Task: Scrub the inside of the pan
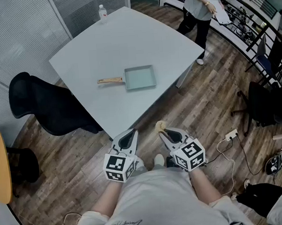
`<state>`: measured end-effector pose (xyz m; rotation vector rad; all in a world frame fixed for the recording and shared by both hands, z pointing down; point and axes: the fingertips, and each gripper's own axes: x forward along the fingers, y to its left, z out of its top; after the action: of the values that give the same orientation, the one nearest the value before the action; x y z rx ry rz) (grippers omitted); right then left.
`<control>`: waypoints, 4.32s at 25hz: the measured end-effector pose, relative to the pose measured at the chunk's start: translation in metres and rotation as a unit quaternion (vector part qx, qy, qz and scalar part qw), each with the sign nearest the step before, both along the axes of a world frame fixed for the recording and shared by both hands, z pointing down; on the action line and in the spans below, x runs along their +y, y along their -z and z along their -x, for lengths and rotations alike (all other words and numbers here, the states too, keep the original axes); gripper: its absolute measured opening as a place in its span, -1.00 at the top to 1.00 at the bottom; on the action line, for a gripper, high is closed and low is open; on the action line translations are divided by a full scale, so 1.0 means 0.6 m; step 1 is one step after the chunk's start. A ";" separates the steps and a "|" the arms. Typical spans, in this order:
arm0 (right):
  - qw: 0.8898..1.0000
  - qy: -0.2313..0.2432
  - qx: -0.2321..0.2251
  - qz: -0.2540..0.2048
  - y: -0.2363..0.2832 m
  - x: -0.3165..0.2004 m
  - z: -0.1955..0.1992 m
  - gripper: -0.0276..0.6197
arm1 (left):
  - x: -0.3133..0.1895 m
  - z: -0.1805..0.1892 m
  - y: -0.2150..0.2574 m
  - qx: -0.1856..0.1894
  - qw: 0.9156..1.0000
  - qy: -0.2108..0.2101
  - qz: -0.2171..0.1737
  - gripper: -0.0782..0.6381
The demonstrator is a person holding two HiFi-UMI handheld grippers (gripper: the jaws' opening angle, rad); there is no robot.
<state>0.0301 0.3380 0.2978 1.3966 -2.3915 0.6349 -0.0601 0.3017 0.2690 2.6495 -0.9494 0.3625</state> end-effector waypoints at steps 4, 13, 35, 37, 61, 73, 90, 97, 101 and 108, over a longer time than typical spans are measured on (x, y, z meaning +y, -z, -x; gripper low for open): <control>1.000 -0.001 0.002 -0.001 -0.002 -0.002 0.004 0.72 | -0.003 0.005 -0.001 0.000 1.000 0.001 -0.001 0.75; 1.000 -0.014 -0.003 -0.004 0.003 -0.014 0.017 0.72 | -0.015 0.017 0.003 0.008 1.000 -0.007 -0.005 0.75; 0.998 -0.055 -0.013 0.006 -0.007 -0.051 0.034 0.72 | -0.068 0.032 -0.012 0.028 0.998 -0.055 0.003 0.75; 0.999 -0.052 -0.014 0.004 -0.011 -0.069 0.022 0.72 | -0.085 0.022 -0.014 0.031 0.998 -0.052 0.001 0.75; 0.999 0.051 -0.009 -0.012 -0.008 -0.357 -0.151 0.72 | -0.329 -0.146 0.000 0.032 0.999 0.009 -0.013 0.75; 0.997 0.079 -0.020 -0.010 -0.012 -0.426 -0.196 0.72 | -0.375 -0.173 0.001 0.023 0.999 0.045 -0.017 0.75; 0.996 0.084 -0.018 0.010 -0.027 -0.461 -0.165 0.72 | -0.417 -0.133 -0.017 0.026 0.998 0.052 0.002 0.75; 0.996 0.077 -0.011 0.032 -0.032 -0.460 -0.164 0.72 | -0.423 -0.117 -0.029 0.018 0.999 0.039 0.025 0.75; 0.997 0.073 -0.006 0.040 -0.038 -0.465 -0.168 0.72 | -0.438 -0.109 -0.028 0.017 0.999 0.035 0.029 0.75; 0.996 0.068 0.004 0.056 -0.055 -0.474 -0.174 0.72 | -0.465 -0.080 -0.037 -0.013 1.000 -0.006 0.016 0.75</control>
<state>0.1343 0.0537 0.3308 1.1776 -2.3806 0.7124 -0.0120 0.0224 0.2910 2.6289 -0.9267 0.4122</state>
